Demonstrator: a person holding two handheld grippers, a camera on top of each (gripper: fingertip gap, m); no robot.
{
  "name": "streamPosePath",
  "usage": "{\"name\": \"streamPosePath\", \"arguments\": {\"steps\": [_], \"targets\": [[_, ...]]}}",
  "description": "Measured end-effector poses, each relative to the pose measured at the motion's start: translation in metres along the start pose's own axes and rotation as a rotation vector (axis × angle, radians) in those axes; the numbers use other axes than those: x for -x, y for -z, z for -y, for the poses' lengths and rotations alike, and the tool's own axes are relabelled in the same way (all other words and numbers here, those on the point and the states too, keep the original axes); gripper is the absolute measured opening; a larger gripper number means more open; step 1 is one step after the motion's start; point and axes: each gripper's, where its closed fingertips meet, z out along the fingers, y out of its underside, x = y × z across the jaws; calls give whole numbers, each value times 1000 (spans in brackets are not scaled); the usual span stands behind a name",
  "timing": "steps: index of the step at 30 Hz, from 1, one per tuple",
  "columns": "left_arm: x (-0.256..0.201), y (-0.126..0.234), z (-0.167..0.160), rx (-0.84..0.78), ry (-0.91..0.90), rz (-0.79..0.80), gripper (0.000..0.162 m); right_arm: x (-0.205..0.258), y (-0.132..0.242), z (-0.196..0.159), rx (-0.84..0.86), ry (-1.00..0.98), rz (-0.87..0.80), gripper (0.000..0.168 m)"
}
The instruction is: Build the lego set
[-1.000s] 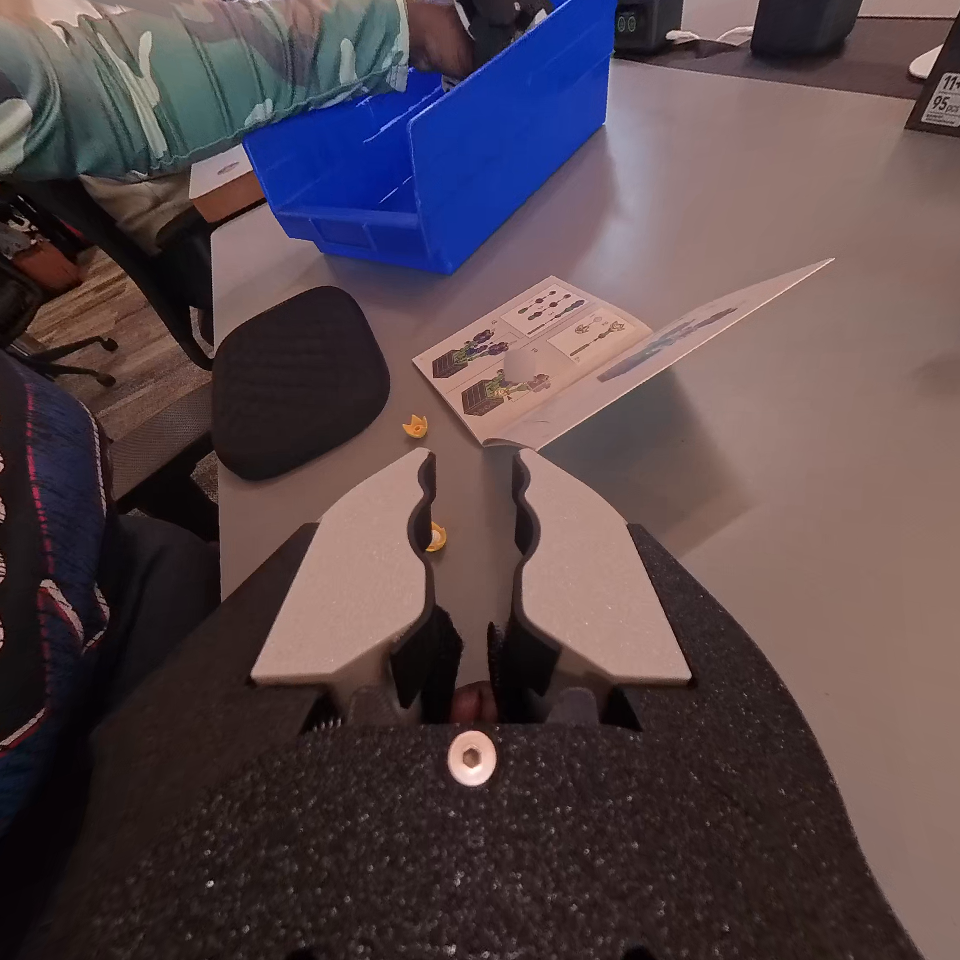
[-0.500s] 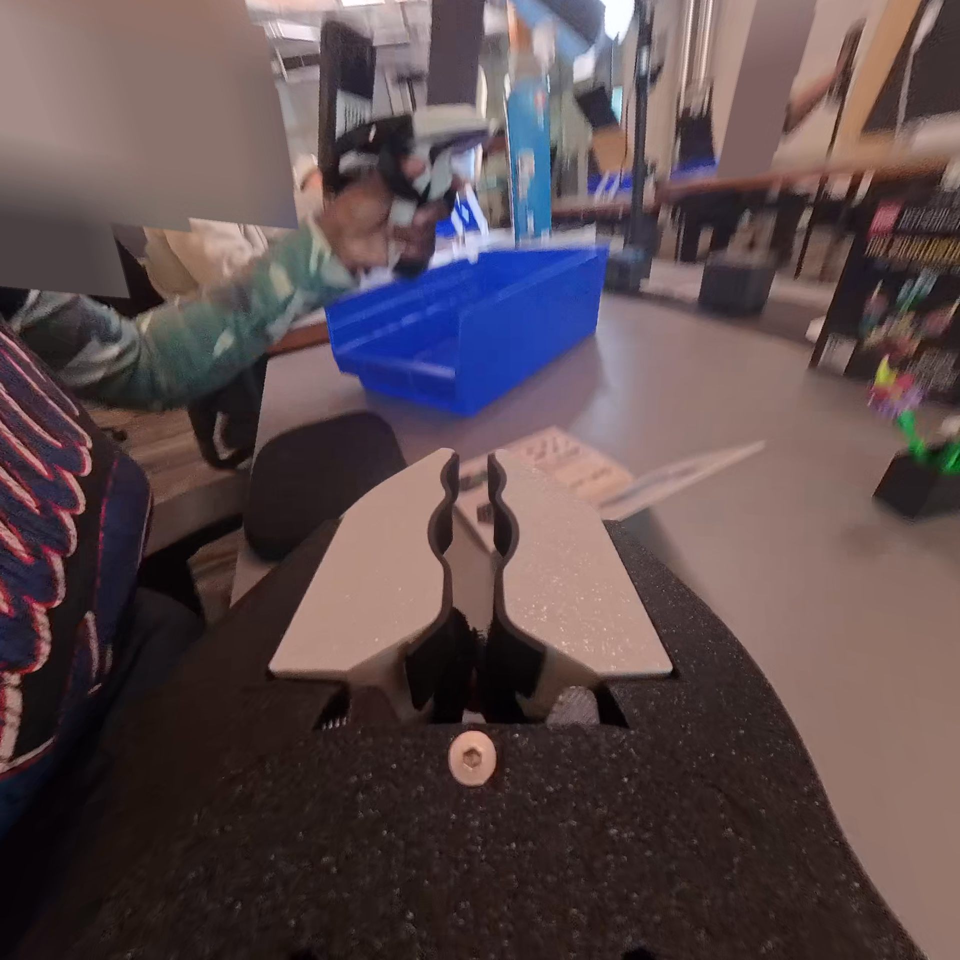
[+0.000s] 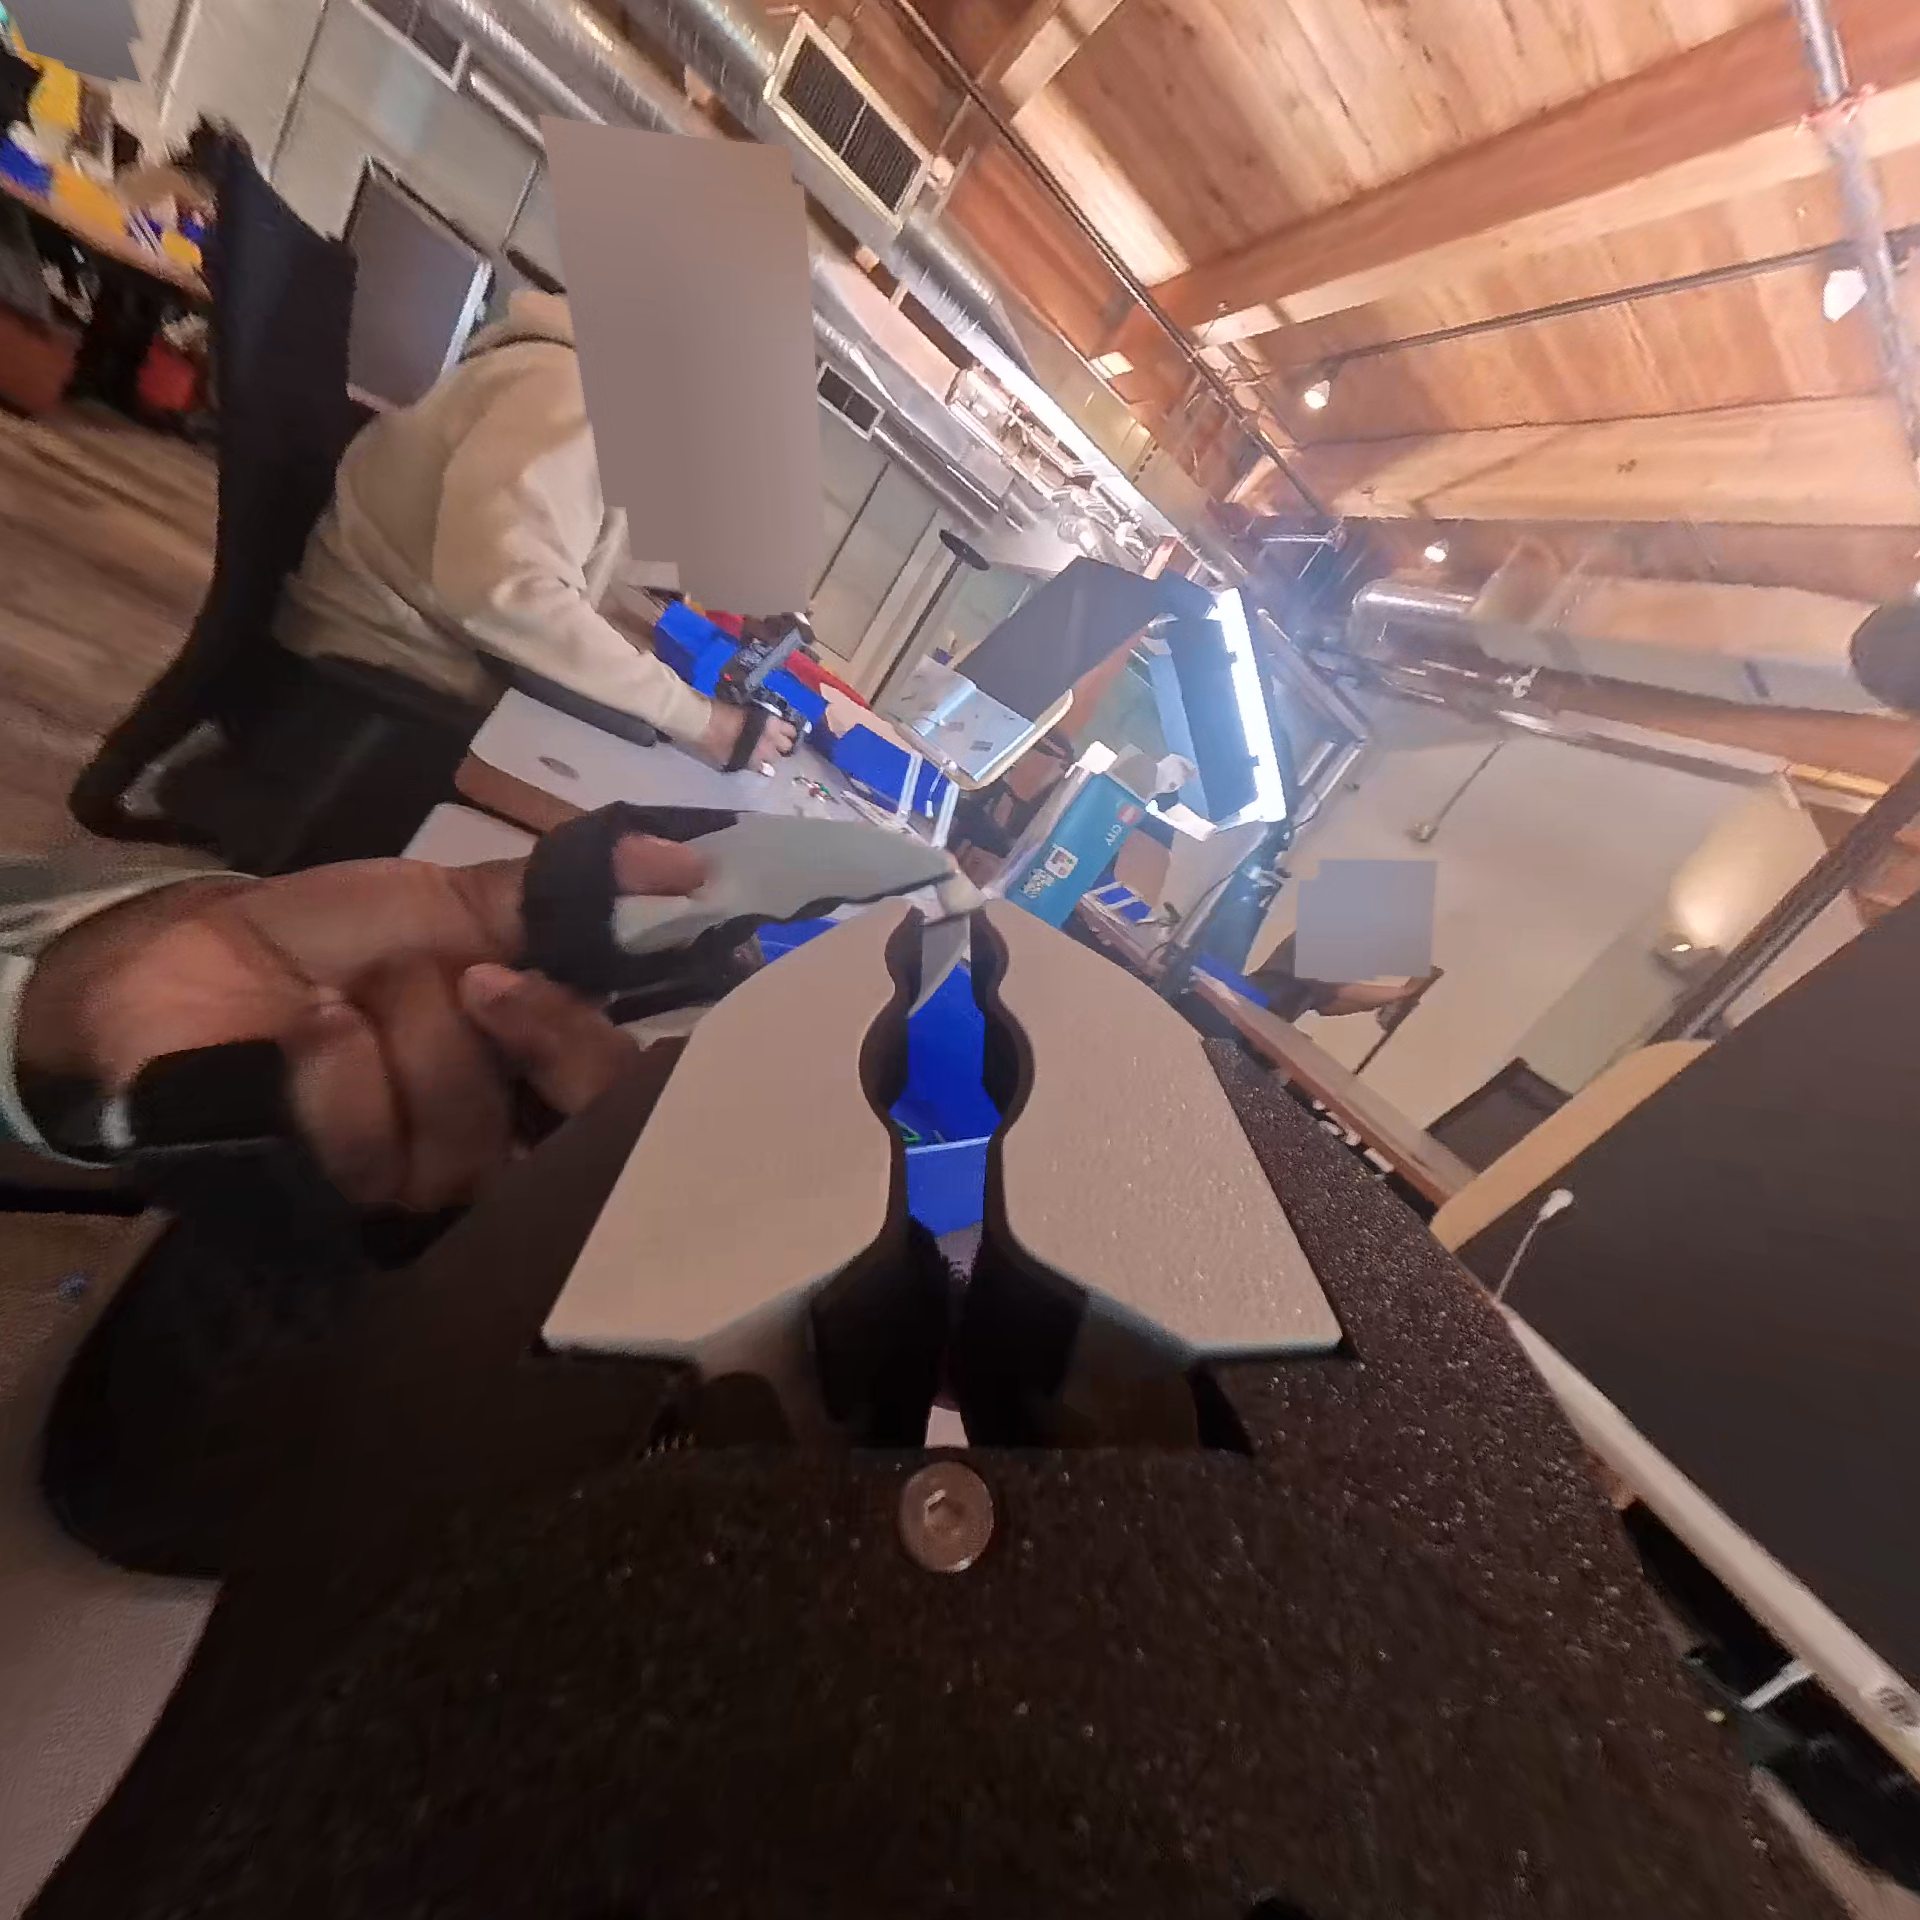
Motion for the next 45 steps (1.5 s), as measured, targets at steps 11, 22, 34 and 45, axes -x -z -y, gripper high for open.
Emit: {"name": "streamPosePath", "arguments": {"steps": [11,22,34,45], "targets": [[9,5,-5,-11,55,16,7,3,-15,-15,93,91,-85,9],[35,21,-19,350,-189,229,26,-8,18,-19,81,-120,-93,7],[145,148,-37,1278,-875,1033,38,-13,83,-57,192,-320,-213,7],[165,170,-35,1369,-844,1155,27,-5,101,-67,244,-350,-214,8]]}}
